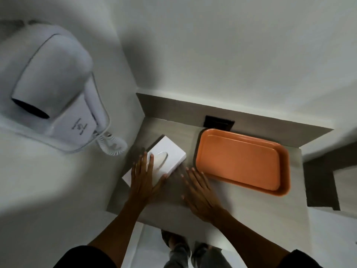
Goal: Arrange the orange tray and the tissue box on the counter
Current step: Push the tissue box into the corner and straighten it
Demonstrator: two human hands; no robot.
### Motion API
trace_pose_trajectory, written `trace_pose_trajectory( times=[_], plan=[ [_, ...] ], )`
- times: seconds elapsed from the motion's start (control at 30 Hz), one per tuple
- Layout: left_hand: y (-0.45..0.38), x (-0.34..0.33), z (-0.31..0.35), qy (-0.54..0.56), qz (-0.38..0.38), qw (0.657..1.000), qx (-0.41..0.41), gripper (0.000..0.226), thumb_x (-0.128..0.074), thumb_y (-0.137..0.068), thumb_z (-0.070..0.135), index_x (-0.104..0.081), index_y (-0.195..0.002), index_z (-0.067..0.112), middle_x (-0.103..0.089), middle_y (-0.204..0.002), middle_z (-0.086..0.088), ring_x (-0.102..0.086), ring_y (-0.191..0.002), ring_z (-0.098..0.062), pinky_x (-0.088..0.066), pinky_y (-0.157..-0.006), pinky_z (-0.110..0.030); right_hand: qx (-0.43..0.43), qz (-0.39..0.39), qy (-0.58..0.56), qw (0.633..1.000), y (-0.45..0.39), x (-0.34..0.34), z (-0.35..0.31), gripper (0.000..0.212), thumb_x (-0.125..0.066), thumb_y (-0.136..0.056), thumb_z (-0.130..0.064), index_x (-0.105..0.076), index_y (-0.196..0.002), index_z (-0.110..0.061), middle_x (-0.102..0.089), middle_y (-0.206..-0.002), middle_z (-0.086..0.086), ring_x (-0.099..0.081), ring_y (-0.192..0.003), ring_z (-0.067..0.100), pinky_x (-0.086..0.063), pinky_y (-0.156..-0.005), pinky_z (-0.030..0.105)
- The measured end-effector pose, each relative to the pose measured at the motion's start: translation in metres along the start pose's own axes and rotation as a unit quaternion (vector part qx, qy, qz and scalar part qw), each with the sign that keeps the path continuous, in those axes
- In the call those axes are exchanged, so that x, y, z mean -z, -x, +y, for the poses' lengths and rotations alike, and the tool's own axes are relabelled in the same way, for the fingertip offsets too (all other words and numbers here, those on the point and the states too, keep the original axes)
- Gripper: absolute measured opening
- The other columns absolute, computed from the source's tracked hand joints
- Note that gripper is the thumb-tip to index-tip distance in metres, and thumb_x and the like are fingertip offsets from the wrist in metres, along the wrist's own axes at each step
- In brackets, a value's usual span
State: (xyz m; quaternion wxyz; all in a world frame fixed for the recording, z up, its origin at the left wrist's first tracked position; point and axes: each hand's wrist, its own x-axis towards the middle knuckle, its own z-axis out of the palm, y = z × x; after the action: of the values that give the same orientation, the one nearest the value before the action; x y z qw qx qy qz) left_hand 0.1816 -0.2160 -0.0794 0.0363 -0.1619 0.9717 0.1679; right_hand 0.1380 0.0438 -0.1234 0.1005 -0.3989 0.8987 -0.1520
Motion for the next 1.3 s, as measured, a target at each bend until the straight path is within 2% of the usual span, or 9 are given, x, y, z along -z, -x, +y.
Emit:
trace_pose_trajectory(
  times=[0.1,0.17,0.23,0.4,0.47,0.6,0.83,1.17,1.3],
  plan=[
    [0.003,0.001,-0.023,0.005,-0.010,1.000,0.010,0.126,-0.054,-0.079,0.092,-0.017,-0.172,0.014,-0.014,-0.181,-0.014,-0.020,-0.166,-0.040,-0.021,-0.135,-0.058,-0.020,-0.031,-0.023,0.999,-0.010,-0.016,-0.016,0.074,-0.042,-0.116,-0.050,-0.022,-0.178,-0.013,-0.004,-0.188,0.014,-0.002,-0.176,0.036,-0.016,-0.141,0.062],
    [0.009,-0.002,-0.037,0.014,-0.030,0.999,0.027,0.137,-0.063,-0.071,0.093,-0.008,-0.173,0.020,-0.013,-0.180,-0.011,-0.026,-0.162,-0.039,-0.029,-0.131,-0.057,-0.033,-0.056,-0.029,0.997,-0.016,-0.028,-0.024,0.078,-0.038,-0.116,-0.054,-0.012,-0.179,-0.015,0.006,-0.188,0.013,0.005,-0.176,0.035,-0.012,-0.142,0.060],
    [0.013,-0.004,-0.045,0.012,-0.045,0.998,0.042,0.142,-0.062,-0.065,0.097,-0.004,-0.173,0.024,-0.023,-0.174,-0.013,-0.035,-0.154,-0.039,-0.034,-0.126,-0.055,-0.048,-0.054,-0.030,0.997,-0.020,-0.039,-0.027,0.083,-0.037,-0.114,-0.059,-0.009,-0.180,-0.017,0.008,-0.188,0.012,0.006,-0.176,0.033,-0.012,-0.142,0.059],
    [0.003,-0.011,-0.053,0.007,-0.036,0.997,0.073,0.143,-0.059,-0.055,0.092,-0.016,-0.172,0.023,-0.045,-0.155,-0.019,-0.049,-0.137,-0.043,-0.042,-0.113,-0.056,-0.066,-0.041,-0.014,0.997,-0.022,-0.062,-0.022,0.090,-0.043,-0.109,-0.066,-0.016,-0.179,-0.017,-0.002,-0.188,0.013,-0.002,-0.176,0.036,-0.016,-0.139,0.066],
    [0.002,-0.017,-0.051,0.016,-0.023,0.995,0.096,0.142,-0.061,-0.055,0.091,-0.016,-0.172,0.024,-0.044,-0.152,-0.019,-0.048,-0.135,-0.042,-0.042,-0.113,-0.056,-0.066,-0.029,-0.016,0.997,-0.022,-0.067,-0.020,0.091,-0.052,-0.108,-0.065,-0.022,-0.178,-0.015,-0.008,-0.188,0.014,-0.008,-0.175,0.037,-0.018,-0.138,0.067],
    [-0.010,-0.024,-0.037,0.029,0.042,0.985,0.167,0.138,-0.063,-0.058,0.092,-0.016,-0.170,0.028,-0.044,-0.147,-0.018,-0.046,-0.129,-0.042,-0.042,-0.112,-0.059,-0.056,-0.015,-0.015,0.998,-0.024,-0.073,-0.016,0.092,-0.051,-0.107,-0.068,-0.023,-0.178,-0.017,-0.013,-0.188,0.012,-0.012,-0.176,0.036,-0.020,-0.138,0.066],
    [-0.060,-0.021,-0.009,0.067,0.062,0.958,0.273,0.137,-0.065,-0.059,0.087,-0.009,-0.171,0.030,-0.036,-0.159,-0.024,-0.039,-0.146,-0.049,-0.033,-0.123,-0.063,-0.040,-0.027,-0.012,0.999,-0.034,-0.076,-0.008,0.093,-0.039,-0.108,-0.075,-0.010,-0.180,-0.025,-0.003,-0.190,0.007,-0.004,-0.177,0.031,-0.009,-0.139,0.060],
    [-0.093,-0.024,-0.007,0.041,0.082,0.962,0.257,0.133,-0.070,-0.063,0.081,-0.017,-0.171,0.023,-0.043,-0.153,-0.027,-0.044,-0.141,-0.051,-0.035,-0.118,-0.062,-0.042,-0.036,-0.020,0.998,-0.034,-0.079,-0.006,0.093,-0.035,-0.108,-0.077,-0.003,-0.180,-0.027,0.001,-0.190,0.005,-0.001,-0.177,0.031,-0.005,-0.140,0.059],
    [-0.104,-0.024,-0.012,0.047,0.094,0.965,0.239,0.133,-0.080,-0.065,0.076,-0.021,-0.170,0.020,-0.042,-0.153,-0.026,-0.044,-0.140,-0.053,-0.036,-0.120,-0.064,-0.042,-0.034,-0.020,0.998,-0.035,-0.078,-0.008,0.093,-0.036,-0.108,-0.076,-0.004,-0.180,-0.027,0.001,-0.190,0.006,-0.002,-0.177,0.031,-0.006,-0.139,0.058]
  ],
)
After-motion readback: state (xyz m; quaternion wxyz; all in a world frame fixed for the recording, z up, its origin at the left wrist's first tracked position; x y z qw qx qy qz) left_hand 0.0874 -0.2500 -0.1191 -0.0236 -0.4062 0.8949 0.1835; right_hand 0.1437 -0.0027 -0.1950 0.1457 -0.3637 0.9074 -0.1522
